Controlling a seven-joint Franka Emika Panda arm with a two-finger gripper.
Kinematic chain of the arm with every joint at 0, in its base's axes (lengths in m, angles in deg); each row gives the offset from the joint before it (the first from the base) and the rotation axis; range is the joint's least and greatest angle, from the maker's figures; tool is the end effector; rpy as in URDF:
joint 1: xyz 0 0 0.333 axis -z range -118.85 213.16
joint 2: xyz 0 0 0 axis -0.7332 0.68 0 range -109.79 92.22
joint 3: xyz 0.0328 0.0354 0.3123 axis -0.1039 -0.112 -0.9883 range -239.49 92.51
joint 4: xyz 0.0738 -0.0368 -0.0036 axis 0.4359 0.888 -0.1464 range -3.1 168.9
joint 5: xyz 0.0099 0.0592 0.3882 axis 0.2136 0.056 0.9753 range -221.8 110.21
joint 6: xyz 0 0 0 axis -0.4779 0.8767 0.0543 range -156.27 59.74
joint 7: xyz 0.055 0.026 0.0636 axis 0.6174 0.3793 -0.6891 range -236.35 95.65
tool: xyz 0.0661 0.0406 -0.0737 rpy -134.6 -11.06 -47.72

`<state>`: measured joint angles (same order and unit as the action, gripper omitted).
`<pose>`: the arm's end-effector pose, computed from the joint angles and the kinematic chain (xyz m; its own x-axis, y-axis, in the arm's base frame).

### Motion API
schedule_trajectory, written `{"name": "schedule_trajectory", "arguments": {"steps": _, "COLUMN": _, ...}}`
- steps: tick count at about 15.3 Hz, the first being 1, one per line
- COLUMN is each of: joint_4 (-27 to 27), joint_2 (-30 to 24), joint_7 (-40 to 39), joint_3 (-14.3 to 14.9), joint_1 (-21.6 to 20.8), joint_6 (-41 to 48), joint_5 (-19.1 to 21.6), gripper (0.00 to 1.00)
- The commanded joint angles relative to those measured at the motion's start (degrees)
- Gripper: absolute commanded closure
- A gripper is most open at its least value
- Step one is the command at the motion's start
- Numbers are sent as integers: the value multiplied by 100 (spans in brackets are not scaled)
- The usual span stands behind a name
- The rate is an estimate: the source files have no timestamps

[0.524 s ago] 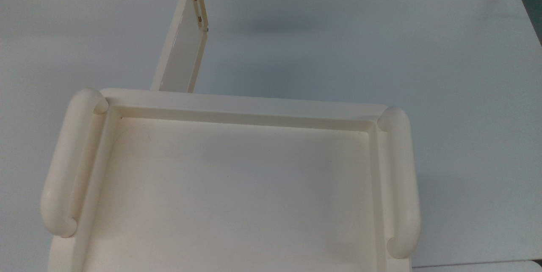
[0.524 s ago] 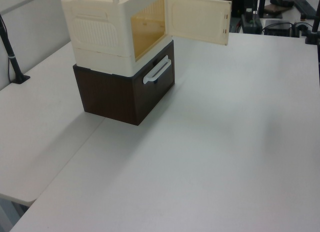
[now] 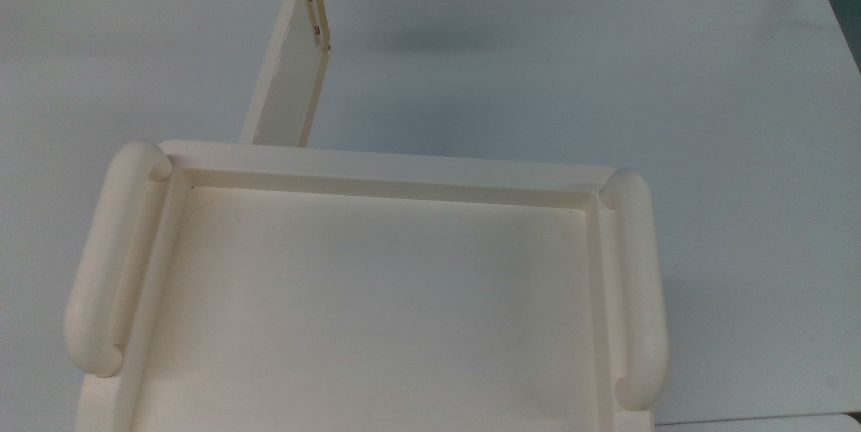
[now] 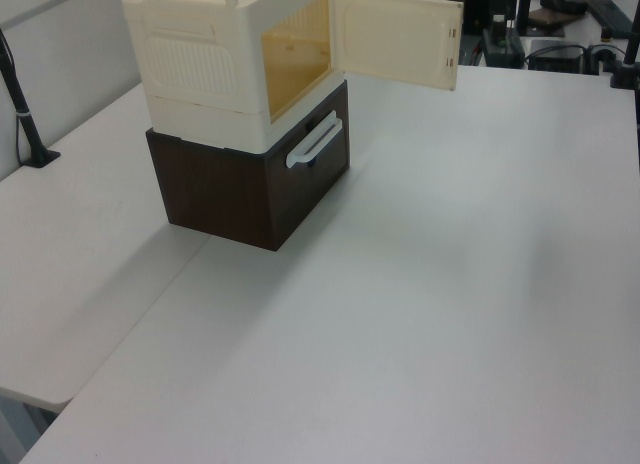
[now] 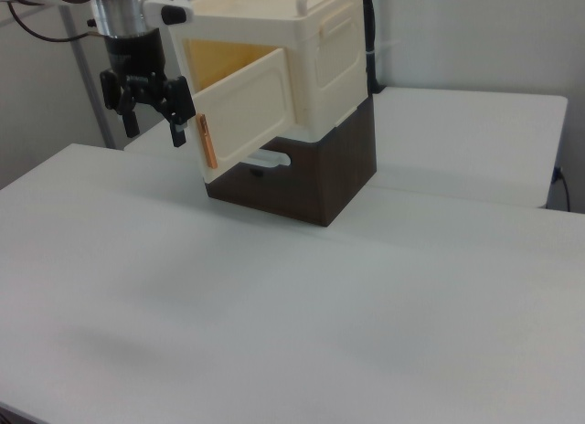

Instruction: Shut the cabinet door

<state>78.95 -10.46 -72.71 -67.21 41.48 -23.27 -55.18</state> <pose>0.5309 -0.0052 0.6604 0.9986 0.0325 -0.0410 0.0319 -0.9994 -0.0156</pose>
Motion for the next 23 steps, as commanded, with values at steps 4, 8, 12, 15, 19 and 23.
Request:
{"name": "schedule_trajectory", "arguments": {"steps": 4, "joint_4": 122, "joint_2": -105, "joint_7": -169, "joint_3": 58, "joint_1": -21, "joint_6": -96, "joint_5": 105, "gripper": 0}}
{"name": "schedule_trajectory", "arguments": {"steps": 8, "joint_4": 122, "joint_2": -114, "joint_7": -169, "joint_3": 58, "joint_1": -21, "joint_6": -88, "joint_5": 105, "gripper": 0}}
{"name": "schedule_trajectory", "arguments": {"steps": 12, "joint_4": 122, "joint_2": -114, "joint_7": -169, "joint_3": 58, "joint_1": -56, "joint_6": -17, "joint_5": 70, "gripper": 11}}
{"name": "schedule_trajectory", "arguments": {"steps": 15, "joint_4": 131, "joint_2": -105, "joint_7": -282, "joint_3": 57, "joint_1": -65, "joint_6": -9, "joint_5": 70, "gripper": 42}}
{"name": "schedule_trajectory", "arguments": {"steps": 19, "joint_4": 131, "joint_2": -96, "joint_7": -580, "joint_3": 49, "joint_1": -65, "joint_6": -8, "joint_5": 70, "gripper": 76}}
{"name": "schedule_trajectory", "arguments": {"steps": 23, "joint_4": 148, "joint_2": -53, "joint_7": -1361, "joint_3": 58, "joint_1": -13, "joint_6": -26, "joint_5": 35, "gripper": 88}}
